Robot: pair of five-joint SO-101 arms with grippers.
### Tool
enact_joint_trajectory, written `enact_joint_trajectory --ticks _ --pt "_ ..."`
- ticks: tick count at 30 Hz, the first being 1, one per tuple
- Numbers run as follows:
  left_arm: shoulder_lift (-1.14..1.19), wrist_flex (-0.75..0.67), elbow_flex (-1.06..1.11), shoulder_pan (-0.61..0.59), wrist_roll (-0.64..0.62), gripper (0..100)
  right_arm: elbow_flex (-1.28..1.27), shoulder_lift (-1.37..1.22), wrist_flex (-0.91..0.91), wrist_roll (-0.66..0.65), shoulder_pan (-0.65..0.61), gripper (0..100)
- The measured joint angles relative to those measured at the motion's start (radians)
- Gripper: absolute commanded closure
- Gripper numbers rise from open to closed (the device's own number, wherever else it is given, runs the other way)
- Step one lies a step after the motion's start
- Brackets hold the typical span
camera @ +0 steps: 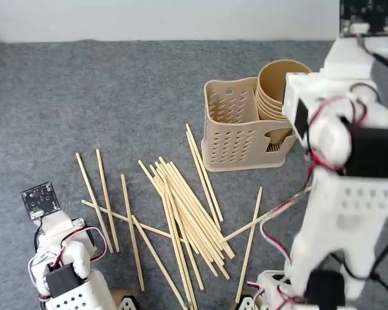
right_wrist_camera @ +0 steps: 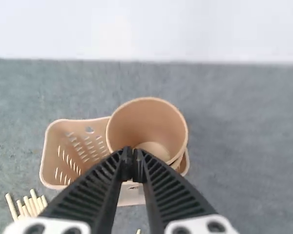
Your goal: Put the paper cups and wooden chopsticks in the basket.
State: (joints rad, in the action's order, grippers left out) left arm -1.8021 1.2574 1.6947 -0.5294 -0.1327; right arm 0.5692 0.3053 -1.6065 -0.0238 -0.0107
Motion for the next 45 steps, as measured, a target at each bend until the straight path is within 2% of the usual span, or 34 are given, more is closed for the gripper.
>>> enact_joint_trajectory --ticks 6,14,19,23,26,30,35,38,45 --pt "0.0 0.0 0.0 0.0 0.0 98 -0.285 0.173 0.133 -0.014 0.003 99.1" --pt "0.0 0.0 0.0 0.0 0.0 98 -0.865 0.578 0.516 -0.1 -0.011 98.7" --pt "0.0 0.0 0.0 0.0 0.0 98 -1.063 0.766 0.574 -0.103 0.031 98.7" --pt "0.0 0.0 0.0 0.0 0.0 98 -1.091 0.786 0.6 -0.069 0.038 99.0" --pt "0.0 0.0 0.0 0.0 0.0 98 -1.131 0.781 0.686 -0.06 0.026 99.1" --pt "0.0 0.0 0.0 0.0 0.0 98 -1.231 0.729 0.913 -0.068 0.021 99.1" --pt "0.0 0.0 0.0 0.0 0.0 98 -1.421 0.643 1.223 -0.144 0.02 99.1" --pt "0.0 0.0 0.0 0.0 0.0 98 -1.524 0.603 1.336 -0.155 0.035 99.1" --pt "0.0 0.0 0.0 0.0 0.0 98 -1.562 0.588 1.381 -0.157 0.061 99.1"
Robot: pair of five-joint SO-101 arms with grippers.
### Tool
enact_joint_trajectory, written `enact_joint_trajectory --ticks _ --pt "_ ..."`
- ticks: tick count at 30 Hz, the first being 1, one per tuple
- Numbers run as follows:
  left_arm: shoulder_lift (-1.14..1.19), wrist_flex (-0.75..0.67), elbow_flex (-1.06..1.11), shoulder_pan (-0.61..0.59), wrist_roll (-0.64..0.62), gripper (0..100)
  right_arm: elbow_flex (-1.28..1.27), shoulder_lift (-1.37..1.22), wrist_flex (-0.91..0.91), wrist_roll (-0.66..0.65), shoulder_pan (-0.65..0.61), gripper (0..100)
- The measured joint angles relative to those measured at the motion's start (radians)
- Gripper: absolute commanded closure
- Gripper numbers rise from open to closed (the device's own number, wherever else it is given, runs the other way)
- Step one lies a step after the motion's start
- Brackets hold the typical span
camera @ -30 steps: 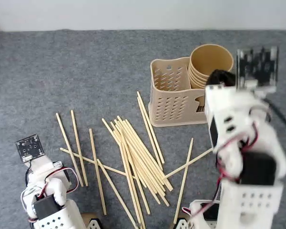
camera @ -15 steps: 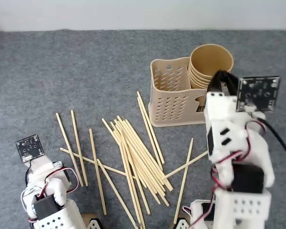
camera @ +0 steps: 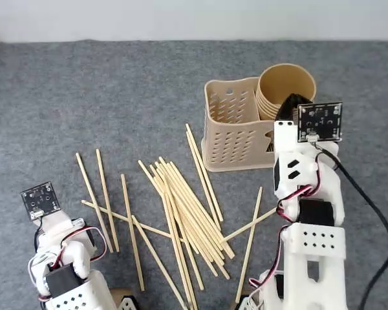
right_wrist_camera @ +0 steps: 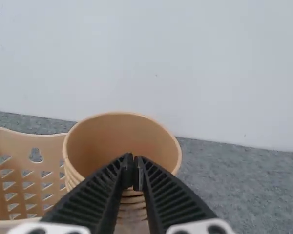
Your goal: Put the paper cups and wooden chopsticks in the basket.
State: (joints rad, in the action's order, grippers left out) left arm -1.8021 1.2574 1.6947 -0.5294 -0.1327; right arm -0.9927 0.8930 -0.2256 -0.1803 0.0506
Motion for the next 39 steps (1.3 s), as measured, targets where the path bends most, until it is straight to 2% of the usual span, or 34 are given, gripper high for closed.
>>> enact_joint_trajectory --ticks 9,17,23,29,34,39 --pt "0.0 0.0 0.0 0.0 0.0 98 0.092 0.087 -0.328 0.0 -0.034 99.1" --pt "0.0 0.0 0.0 0.0 0.0 98 0.118 0.083 -0.353 0.0 -0.035 98.7" --pt "0.0 0.0 0.0 0.0 0.0 98 0.328 0.052 -0.434 0.084 -0.052 98.7" --pt "0.0 0.0 0.0 0.0 0.0 98 0.624 0.0 -0.793 0.152 -0.216 98.6" --pt "0.0 0.0 0.0 0.0 0.0 98 0.701 -0.106 -1.04 0.186 -0.376 98.4" --pt "0.0 0.0 0.0 0.0 0.0 98 0.701 -0.256 -1.165 0.264 -0.522 87.3"
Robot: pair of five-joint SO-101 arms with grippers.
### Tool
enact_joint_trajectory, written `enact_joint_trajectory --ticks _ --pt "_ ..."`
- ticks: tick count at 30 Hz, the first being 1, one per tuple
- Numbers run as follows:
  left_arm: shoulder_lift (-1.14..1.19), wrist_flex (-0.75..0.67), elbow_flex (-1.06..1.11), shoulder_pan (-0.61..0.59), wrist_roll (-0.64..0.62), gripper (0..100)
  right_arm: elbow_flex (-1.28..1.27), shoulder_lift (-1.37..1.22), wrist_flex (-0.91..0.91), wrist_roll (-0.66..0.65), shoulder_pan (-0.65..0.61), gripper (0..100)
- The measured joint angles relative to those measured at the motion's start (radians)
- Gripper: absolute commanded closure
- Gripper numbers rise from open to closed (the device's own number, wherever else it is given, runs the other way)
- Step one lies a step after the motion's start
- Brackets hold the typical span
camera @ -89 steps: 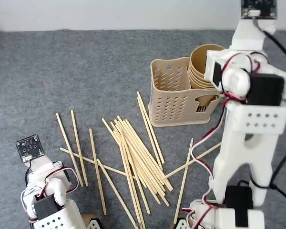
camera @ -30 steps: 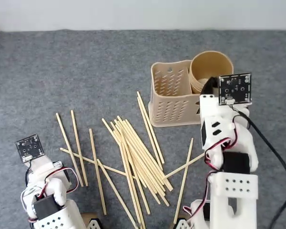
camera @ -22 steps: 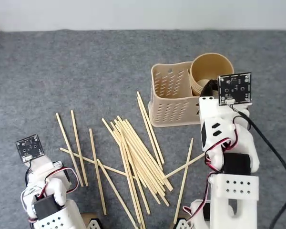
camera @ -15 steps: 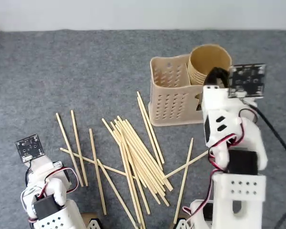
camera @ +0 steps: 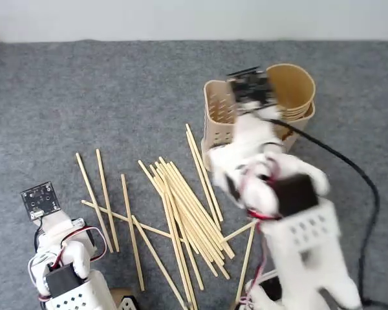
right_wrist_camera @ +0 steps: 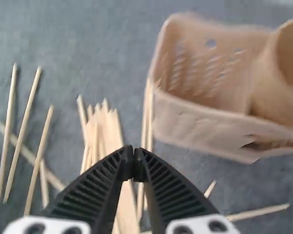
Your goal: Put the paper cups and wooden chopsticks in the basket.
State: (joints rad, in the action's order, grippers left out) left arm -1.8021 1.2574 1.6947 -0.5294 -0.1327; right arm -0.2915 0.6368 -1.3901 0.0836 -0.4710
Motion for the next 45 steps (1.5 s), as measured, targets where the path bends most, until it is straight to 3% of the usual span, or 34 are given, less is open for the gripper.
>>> enact_joint_trajectory --ticks 3,12,20,35,41,45 --pt "0.0 0.0 0.0 0.0 0.0 98 0.0 -0.103 -0.049 0.068 -0.081 82.4" --pt "0.0 0.0 0.0 0.0 0.0 98 0.0 -0.445 -0.011 0.144 -0.302 82.2" --pt "0.0 0.0 0.0 0.0 0.0 98 0.0 -0.735 0.14 0.144 -0.331 82.2" --pt "0.0 0.0 0.0 0.0 0.0 98 0.023 -0.907 0.247 0.144 -0.379 82.4" --pt "0.0 0.0 0.0 0.0 0.0 98 0.031 -0.939 0.25 0.143 -0.371 97.7" --pt "0.0 0.0 0.0 0.0 0.0 98 0.029 -0.931 0.25 0.143 -0.37 99.0"
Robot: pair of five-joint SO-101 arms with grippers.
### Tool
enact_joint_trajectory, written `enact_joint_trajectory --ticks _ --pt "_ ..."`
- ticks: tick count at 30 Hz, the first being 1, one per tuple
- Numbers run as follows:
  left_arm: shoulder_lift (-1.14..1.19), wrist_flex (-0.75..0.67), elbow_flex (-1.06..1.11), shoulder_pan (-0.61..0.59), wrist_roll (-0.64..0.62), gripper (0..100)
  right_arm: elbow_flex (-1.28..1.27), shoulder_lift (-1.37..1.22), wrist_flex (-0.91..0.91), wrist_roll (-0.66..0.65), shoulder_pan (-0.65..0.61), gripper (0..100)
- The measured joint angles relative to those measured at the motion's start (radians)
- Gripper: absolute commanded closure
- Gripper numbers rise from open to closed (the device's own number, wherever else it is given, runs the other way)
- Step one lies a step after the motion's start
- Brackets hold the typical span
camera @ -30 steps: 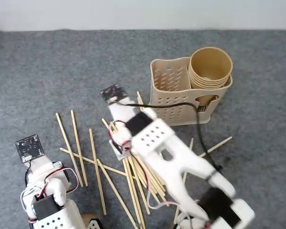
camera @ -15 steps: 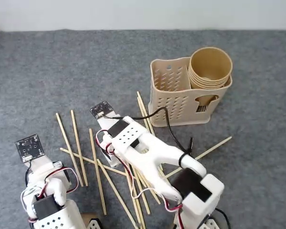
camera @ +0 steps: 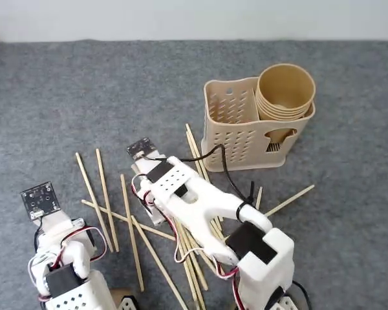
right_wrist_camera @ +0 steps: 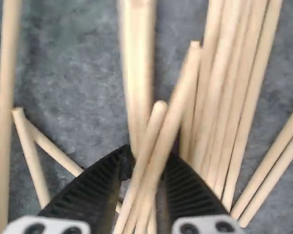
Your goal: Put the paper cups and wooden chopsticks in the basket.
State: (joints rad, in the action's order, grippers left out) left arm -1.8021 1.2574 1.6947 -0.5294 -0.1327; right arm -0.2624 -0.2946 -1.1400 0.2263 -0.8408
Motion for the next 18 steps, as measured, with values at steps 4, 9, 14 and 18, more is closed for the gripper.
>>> enact_joint_trajectory --ticks 4,9,14,18 --pt "0.0 0.0 0.0 0.0 0.0 98 0.0 0.023 -0.011 0.0 -0.006 99.1" --pt "0.0 0.0 0.0 0.0 0.0 98 0.0 0.094 -0.054 -0.006 -0.003 99.1" --pt "0.0 0.0 0.0 0.0 0.0 98 -0.002 0.192 -0.074 -0.044 0.066 99.1" --pt "0.0 0.0 0.0 0.0 0.0 98 -0.002 0.293 -0.074 -0.068 0.106 99.1"
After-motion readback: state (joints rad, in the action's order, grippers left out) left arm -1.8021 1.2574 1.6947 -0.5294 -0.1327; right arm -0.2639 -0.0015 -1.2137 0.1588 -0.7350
